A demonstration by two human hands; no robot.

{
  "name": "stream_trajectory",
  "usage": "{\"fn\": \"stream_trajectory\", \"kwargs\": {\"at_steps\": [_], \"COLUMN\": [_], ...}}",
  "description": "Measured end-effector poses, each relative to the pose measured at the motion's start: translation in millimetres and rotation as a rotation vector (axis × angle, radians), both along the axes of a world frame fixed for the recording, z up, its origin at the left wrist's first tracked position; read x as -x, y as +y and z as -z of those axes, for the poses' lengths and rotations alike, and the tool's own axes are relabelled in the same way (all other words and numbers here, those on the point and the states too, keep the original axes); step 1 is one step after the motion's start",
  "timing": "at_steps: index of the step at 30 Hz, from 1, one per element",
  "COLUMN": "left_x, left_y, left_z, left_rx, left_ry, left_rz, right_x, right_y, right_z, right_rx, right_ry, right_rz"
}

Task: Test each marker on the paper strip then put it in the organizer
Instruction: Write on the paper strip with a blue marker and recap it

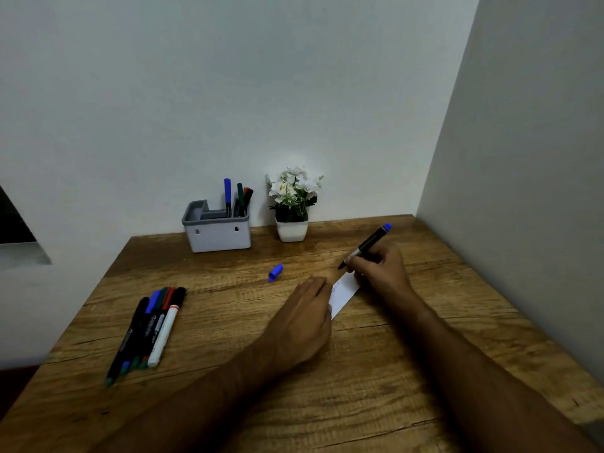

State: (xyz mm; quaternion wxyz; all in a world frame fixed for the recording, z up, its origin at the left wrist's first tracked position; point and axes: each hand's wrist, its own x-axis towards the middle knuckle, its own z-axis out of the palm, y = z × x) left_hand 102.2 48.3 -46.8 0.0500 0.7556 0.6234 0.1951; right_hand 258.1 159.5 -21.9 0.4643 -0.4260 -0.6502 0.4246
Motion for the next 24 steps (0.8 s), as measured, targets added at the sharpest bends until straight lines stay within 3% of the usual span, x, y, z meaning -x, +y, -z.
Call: {"fn": "stream_trajectory", "kwargs": {"at_steps": [5,10,14,24], "left_x": [3,16,35,50], "left_y": [2,7,4,0], "left_z": [2,-3,-11,-11], "left_rx": [0.063,0.204,0.223,0.230], "left_ry": [0.025,0.077,0.167,0.129], "left_rz": [-0.009,0.088,0.185,0.230], "right_x": [7,5,6,11], "right_y": [0,0,0,-5], "right_z": [4,6,6,10], "right_rx": [-0.045,-0.019,-0.006,-0.040], "right_ry": [-0.172,-0.167,-0.149,-0.188], "right_rz": [0.010,0.058,0.073,0.084]}}
